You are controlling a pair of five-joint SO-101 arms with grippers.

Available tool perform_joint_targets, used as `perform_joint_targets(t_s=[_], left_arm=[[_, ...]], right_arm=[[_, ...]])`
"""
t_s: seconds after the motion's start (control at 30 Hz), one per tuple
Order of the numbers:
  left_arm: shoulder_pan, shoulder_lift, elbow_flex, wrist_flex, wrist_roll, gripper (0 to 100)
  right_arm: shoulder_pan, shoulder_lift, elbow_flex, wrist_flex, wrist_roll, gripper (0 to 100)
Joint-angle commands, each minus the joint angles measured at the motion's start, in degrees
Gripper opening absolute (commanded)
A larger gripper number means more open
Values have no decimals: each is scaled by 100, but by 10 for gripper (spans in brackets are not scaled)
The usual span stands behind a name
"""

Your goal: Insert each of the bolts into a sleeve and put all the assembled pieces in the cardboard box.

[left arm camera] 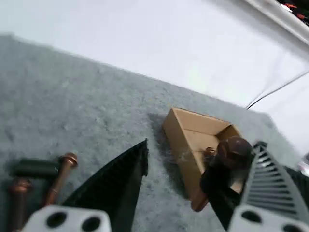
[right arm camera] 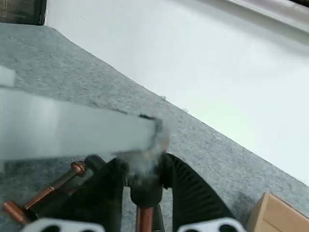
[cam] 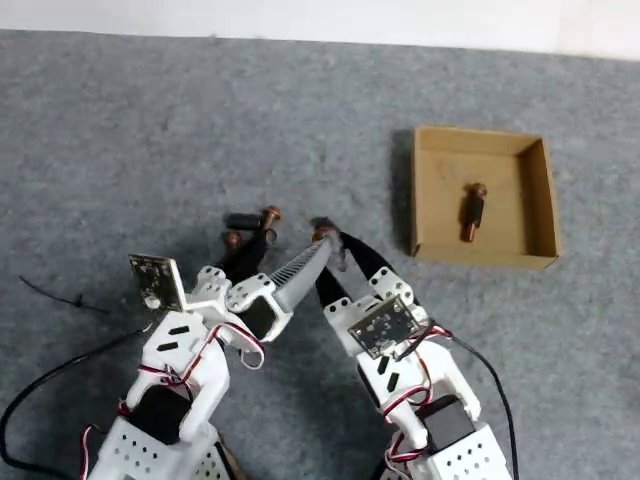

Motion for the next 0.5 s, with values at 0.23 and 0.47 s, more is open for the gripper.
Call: perform_joint_targets(t_s=[0.23,0.47], left_arm=[[-154,-92,-295,-132,448,306],[-303,-84,-189,-132,422,305]], right_arm=[[409,-136,831,-84,0,4],[901,-136,831,-92,-9,4]])
